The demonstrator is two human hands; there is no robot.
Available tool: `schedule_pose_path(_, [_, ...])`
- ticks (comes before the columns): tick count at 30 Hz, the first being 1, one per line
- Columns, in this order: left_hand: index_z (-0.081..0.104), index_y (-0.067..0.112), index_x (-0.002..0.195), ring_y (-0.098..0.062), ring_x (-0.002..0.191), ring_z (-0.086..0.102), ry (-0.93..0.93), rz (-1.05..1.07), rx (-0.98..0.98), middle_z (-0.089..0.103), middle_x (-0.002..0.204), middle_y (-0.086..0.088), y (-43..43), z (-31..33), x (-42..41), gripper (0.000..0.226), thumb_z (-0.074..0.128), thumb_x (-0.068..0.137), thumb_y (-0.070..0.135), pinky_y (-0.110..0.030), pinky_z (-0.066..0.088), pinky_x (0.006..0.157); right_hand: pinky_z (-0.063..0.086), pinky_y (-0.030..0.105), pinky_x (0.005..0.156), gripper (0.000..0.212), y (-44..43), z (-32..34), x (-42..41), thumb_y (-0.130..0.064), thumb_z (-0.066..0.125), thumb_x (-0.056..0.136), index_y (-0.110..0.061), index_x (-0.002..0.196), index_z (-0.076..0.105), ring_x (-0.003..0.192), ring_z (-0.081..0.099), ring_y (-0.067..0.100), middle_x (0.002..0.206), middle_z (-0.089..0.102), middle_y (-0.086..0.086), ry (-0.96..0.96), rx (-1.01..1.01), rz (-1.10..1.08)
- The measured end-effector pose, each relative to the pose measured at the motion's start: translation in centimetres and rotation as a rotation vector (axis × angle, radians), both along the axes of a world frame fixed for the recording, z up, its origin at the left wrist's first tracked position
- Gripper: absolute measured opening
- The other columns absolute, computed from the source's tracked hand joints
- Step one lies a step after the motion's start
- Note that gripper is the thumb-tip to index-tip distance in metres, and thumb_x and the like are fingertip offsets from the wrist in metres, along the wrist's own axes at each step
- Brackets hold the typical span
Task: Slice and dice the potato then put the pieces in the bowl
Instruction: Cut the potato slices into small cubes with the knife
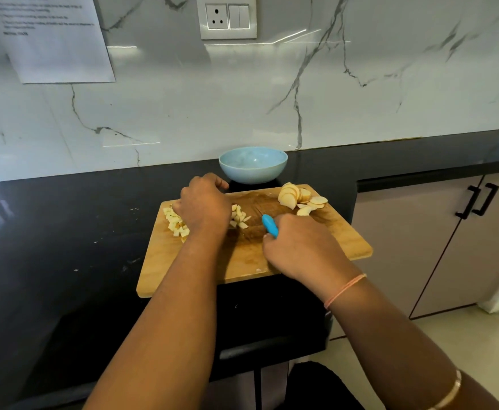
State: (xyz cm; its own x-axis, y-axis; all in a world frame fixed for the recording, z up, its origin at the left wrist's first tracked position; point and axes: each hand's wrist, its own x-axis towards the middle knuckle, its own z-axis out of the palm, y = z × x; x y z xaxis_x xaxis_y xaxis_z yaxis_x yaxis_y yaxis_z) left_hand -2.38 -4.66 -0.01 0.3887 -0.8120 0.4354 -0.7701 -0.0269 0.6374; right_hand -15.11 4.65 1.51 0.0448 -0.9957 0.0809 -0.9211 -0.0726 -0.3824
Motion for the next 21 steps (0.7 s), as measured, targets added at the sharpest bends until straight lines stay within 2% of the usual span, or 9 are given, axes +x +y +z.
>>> schedule_pose_path(4, [0.068,0.027,0.101,-0.024,0.107,0.055,-0.016,-0.022,-0.003,0.064,0.112,0.000,-0.1,-0.2,-0.1,0.034,0.048,0.089,0.001,-0.039,0.033,0.087,0.047,0.030,0.074,0.032,-0.8,0.2,0.1,-0.033,0.047,0.095,-0.014,0.119,0.056,0.096,0.060,0.021,0.093,0.054,0.002,0.029,0.052,-0.055])
schedule_pose_path(7, [0.068,0.026,0.101,-0.024,0.106,0.055,-0.018,-0.024,-0.009,0.064,0.112,0.000,-0.1,-0.2,0.0,0.034,0.049,0.088,0.001,-0.041,0.035,0.090,0.049,0.034,0.082,0.034,-0.9,0.7,0.9,-0.031,0.043,0.097,-0.011,0.121,0.056,0.101,0.060,0.024,0.108,0.060,0.006,0.076,0.128,-0.009])
schedule_pose_path(10, [0.068,0.026,0.101,-0.023,0.106,0.055,-0.025,-0.033,-0.010,0.064,0.112,0.000,-0.1,-0.3,0.0,0.034,0.048,0.087,0.002,-0.042,0.035,0.090,0.045,0.036,0.086,0.036,-0.5,1.1,2.2,-0.025,0.041,0.096,-0.009,0.124,0.056,0.110,0.056,0.028,0.121,0.058,0.010,0.104,0.181,0.069])
schedule_pose_path(16, [0.068,0.026,0.101,-0.023,0.104,0.056,-0.014,-0.034,-0.038,0.064,0.111,0.000,-0.3,-0.3,0.1,0.033,0.049,0.088,0.002,-0.039,0.032,0.086,0.042,0.033,0.077,0.026,0.4,0.4,4.5,-0.018,0.047,0.093,-0.009,0.113,0.060,0.104,0.056,0.028,0.116,0.060,0.010,0.020,0.121,0.111])
schedule_pose_path(19, [0.068,0.026,0.100,-0.022,0.104,0.056,-0.009,-0.034,-0.048,0.064,0.111,0.001,-0.4,-0.3,0.2,0.035,0.049,0.087,0.000,-0.038,0.030,0.084,0.043,0.032,0.071,0.021,0.7,0.4,4.7,-0.021,0.047,0.092,-0.010,0.105,0.060,0.089,0.054,0.024,0.105,0.061,0.009,-0.033,0.100,0.144])
schedule_pose_path(21, [0.068,0.026,0.100,-0.023,0.104,0.056,-0.003,-0.035,-0.048,0.064,0.110,0.001,-0.4,-0.3,0.3,0.036,0.048,0.085,-0.001,-0.037,0.029,0.083,0.044,0.032,0.070,0.020,0.6,0.5,4.3,-0.025,0.048,0.092,-0.012,0.104,0.058,0.085,0.052,0.022,0.093,0.057,0.004,-0.042,0.077,0.142])
